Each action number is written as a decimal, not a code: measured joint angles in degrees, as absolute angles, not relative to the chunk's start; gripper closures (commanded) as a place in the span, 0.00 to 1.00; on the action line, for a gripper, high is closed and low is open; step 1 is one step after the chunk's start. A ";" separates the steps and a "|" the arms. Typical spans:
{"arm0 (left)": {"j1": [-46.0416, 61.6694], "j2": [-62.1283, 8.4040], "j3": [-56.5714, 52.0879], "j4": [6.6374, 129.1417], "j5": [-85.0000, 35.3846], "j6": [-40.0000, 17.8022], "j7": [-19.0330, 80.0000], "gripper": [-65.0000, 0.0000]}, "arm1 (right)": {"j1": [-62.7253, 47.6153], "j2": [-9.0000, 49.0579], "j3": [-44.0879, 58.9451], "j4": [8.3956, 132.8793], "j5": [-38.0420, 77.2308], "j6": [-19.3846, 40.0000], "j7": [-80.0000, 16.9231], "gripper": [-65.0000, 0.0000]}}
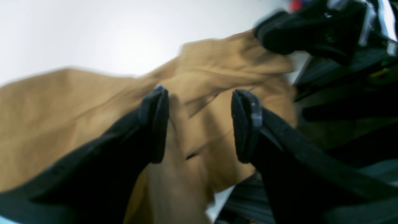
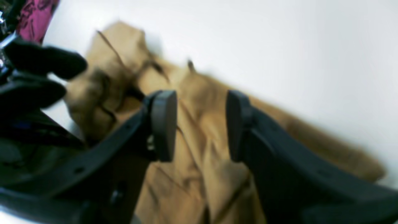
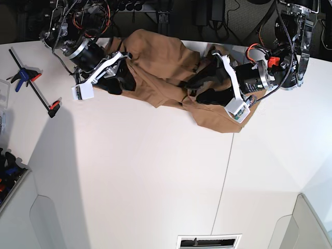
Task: Layout the t-shirt on the table in an organized manner, then fold the t-shirt properly
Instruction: 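Lift the strip end with the left gripper and fold it toward the right gripper, then pull the other strip end with the right gripper toward the left gripper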
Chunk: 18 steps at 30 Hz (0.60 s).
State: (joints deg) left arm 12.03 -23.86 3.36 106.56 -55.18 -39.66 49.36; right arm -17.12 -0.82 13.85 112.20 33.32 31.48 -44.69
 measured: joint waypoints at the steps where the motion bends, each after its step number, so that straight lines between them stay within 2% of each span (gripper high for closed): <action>1: 12.03 -23.83 3.36 106.96 -55.61 -39.68 49.52 0.47 | -17.04 -0.82 13.85 114.26 33.34 31.48 -44.99 0.59; 5: 11.79 -23.83 3.36 107.46 -56.14 -39.66 49.52 0.47 | -16.95 -0.82 13.85 120.46 29.12 31.66 -46.72 0.50; 9: 11.07 -24.01 3.31 107.48 -52.29 -39.68 49.71 0.47 | -18.17 -0.84 16.01 120.31 25.87 31.24 -47.66 0.42; 18: 11.09 -26.35 -1.91 107.48 -48.82 -39.68 49.93 0.47 | -25.91 0.95 31.44 120.20 33.34 30.79 -47.64 0.42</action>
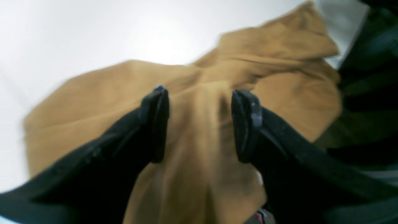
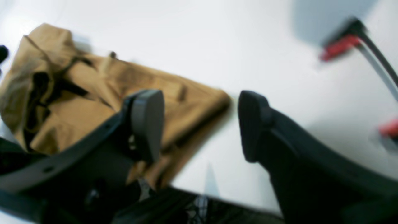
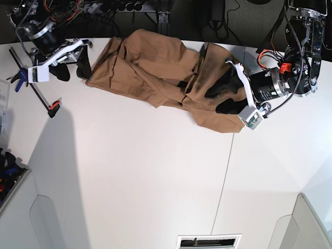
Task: Layout the t-shirt on the table in an organized manner, then fold the t-shirt properly
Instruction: 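Pull the other strip end with the right gripper toward the left gripper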
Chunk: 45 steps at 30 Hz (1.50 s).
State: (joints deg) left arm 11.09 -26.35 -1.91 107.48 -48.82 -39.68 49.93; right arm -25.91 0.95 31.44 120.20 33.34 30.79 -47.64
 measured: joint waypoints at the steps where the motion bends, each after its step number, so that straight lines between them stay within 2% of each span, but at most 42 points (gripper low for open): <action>1: 11.09 -26.35 -2.63 107.48 -49.01 -39.68 49.91 0.47 | -26.85 1.28 32.03 119.96 33.43 30.79 -47.62 0.42; 6: 11.11 -26.20 -3.44 107.48 -49.08 -39.68 49.93 0.47 | -28.56 1.87 32.05 115.96 35.14 30.96 -47.64 0.42; 16: 11.44 -26.17 -3.46 104.66 -47.31 -39.70 49.91 0.47 | -25.23 1.74 30.46 105.30 37.34 31.55 -47.37 0.42; 21: 11.44 -26.20 -3.46 101.43 -47.16 -39.68 49.71 0.47 | -25.26 1.69 24.43 104.97 37.30 31.53 -47.03 0.42; 25: 11.44 -26.17 -3.46 100.49 -47.16 -39.68 49.67 0.47 | -25.26 -0.67 20.97 104.99 35.33 31.48 -45.34 0.42; 31: 11.44 -26.20 -3.46 100.49 -47.18 -39.68 49.67 0.47 | -25.17 -3.95 20.10 104.99 34.59 31.51 -44.16 0.42; 38: 11.42 -26.20 -3.46 100.49 -47.22 -39.68 49.65 0.47 | -24.25 -3.97 19.90 104.97 36.14 31.51 -44.14 0.43; 40: 11.44 -26.20 -3.46 100.49 -47.35 -39.68 49.65 0.47 | -23.49 -3.97 19.49 104.99 36.12 31.48 -44.07 0.53; 43: 11.44 -26.20 -3.46 100.49 -48.51 -39.68 49.65 0.47 | -23.16 -3.97 18.15 104.99 35.97 31.31 -43.70 0.83; 45: 11.42 -26.17 -3.46 100.49 -49.28 -39.68 49.60 0.47 | -23.20 -3.97 17.04 104.97 34.79 31.31 -43.70 0.95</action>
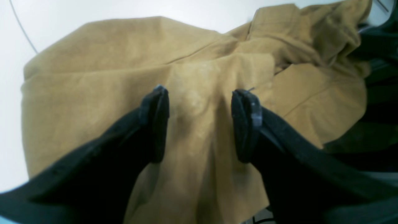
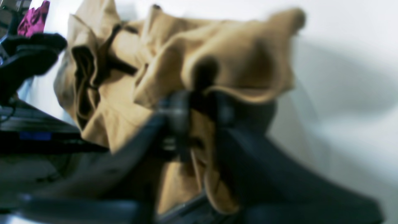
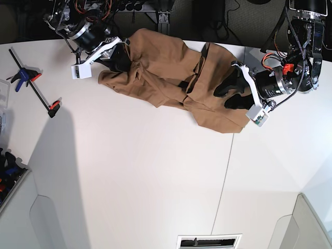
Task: Layout the t-shirt on the table in an organized manner, then fold the t-shirt properly
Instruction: 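Pull the other strip end with the right gripper toward the left gripper, then grasp the folded bundle with both grippers and fold it over again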
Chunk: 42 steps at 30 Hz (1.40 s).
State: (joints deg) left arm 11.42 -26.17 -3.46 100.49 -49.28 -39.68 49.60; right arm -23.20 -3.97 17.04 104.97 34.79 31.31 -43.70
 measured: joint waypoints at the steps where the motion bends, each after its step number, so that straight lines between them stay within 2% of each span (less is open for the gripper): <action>1: 11.44 -26.20 -3.46 100.49 -49.54 -39.68 49.52 0.47 | -23.31 -3.97 16.43 104.97 33.98 31.31 -43.03 1.00; 9: 11.44 -26.20 -3.46 100.49 -51.29 -39.68 49.47 0.47 | -23.31 -3.81 14.22 104.92 25.93 31.31 -37.50 1.00; 15: 11.22 -26.20 -3.46 100.49 -54.28 -39.68 49.23 0.47 | -22.17 -2.55 19.84 104.92 24.77 31.40 -37.30 1.00; 23: 11.25 -26.17 -3.46 100.49 -52.18 -39.66 49.28 0.47 | -20.43 3.73 31.29 104.88 28.91 31.51 -37.52 1.00; 30: 11.62 -25.76 -3.51 100.49 -49.91 -39.66 49.08 0.47 | -20.32 5.89 32.53 104.88 36.18 31.51 -39.16 1.00; 35: 14.15 -23.55 -3.44 98.65 -45.08 -39.70 48.21 0.47 | -18.22 3.84 32.67 104.88 43.70 31.99 -44.10 1.00; 42: 13.63 -23.66 -3.68 89.25 -45.50 -40.05 42.96 0.47 | -16.49 -4.51 29.43 107.53 47.75 32.40 -44.69 1.00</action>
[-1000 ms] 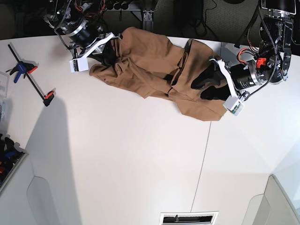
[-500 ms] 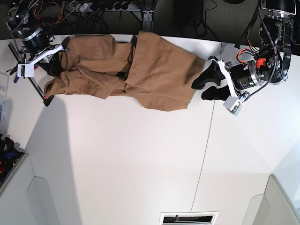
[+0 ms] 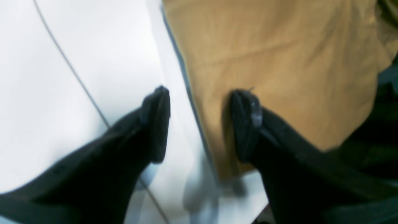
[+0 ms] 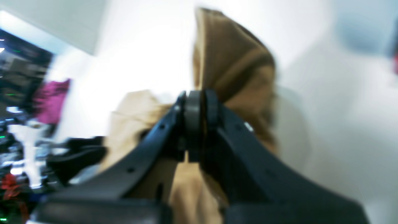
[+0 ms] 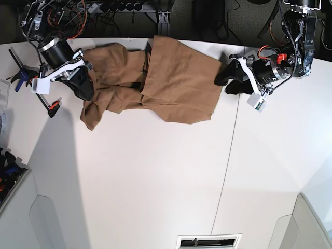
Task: Layout the t-shirt on the table in an organized manner, then fold the t-shirt properly
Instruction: 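Grasp the folded bundle with both grippers and fold it over again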
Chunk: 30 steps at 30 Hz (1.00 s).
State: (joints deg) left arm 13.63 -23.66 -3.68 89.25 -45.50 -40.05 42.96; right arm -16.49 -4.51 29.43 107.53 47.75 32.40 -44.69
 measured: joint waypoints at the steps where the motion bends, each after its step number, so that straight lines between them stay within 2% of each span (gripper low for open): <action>1: 13.63 -23.66 -3.68 88.84 -45.50 -40.05 42.39 0.47 | -16.34 -5.56 27.88 107.74 47.64 32.40 -44.73 1.00; 5: 13.63 -23.29 -3.62 88.75 -45.50 -40.05 41.95 0.47 | -16.16 -8.40 19.35 108.60 47.27 32.40 -44.82 1.00; 10: 13.61 -21.76 -3.60 88.73 -45.45 -39.97 41.95 0.47 | -15.44 -8.40 4.89 108.81 41.36 32.45 -43.79 1.00; 16: 13.63 -21.78 -3.60 88.73 -46.09 -39.97 41.98 0.47 | -15.05 -8.29 -8.99 108.86 25.10 32.34 -36.21 1.00; 20: 13.61 -21.78 -3.60 88.62 -46.63 -39.94 42.15 0.47 | -13.15 -8.25 -14.57 107.44 17.98 31.05 -35.94 1.00; 21: 13.61 -21.78 -3.60 88.58 -46.78 -39.94 42.15 0.47 | -12.19 -8.27 -15.51 106.26 16.86 30.92 -35.66 0.91; 23: 13.61 -21.78 -3.60 88.58 -46.83 -39.94 42.15 0.47 | -10.17 -8.27 -16.91 102.85 15.97 30.83 -34.94 0.61; 24: 13.61 -21.78 -3.60 88.58 -46.98 -39.94 42.19 0.47 | -9.23 -8.29 -17.28 100.88 16.01 30.94 -34.41 0.49; 25: 13.61 -21.78 -3.60 88.58 -47.13 -39.94 42.22 0.47 | -8.45 -8.29 -17.54 98.83 15.88 30.89 -33.95 0.42; 30: 13.65 -22.41 -3.90 89.12 -49.52 -39.68 43.77 0.47 | -4.29 -7.94 -17.54 92.44 16.73 30.85 -33.12 0.41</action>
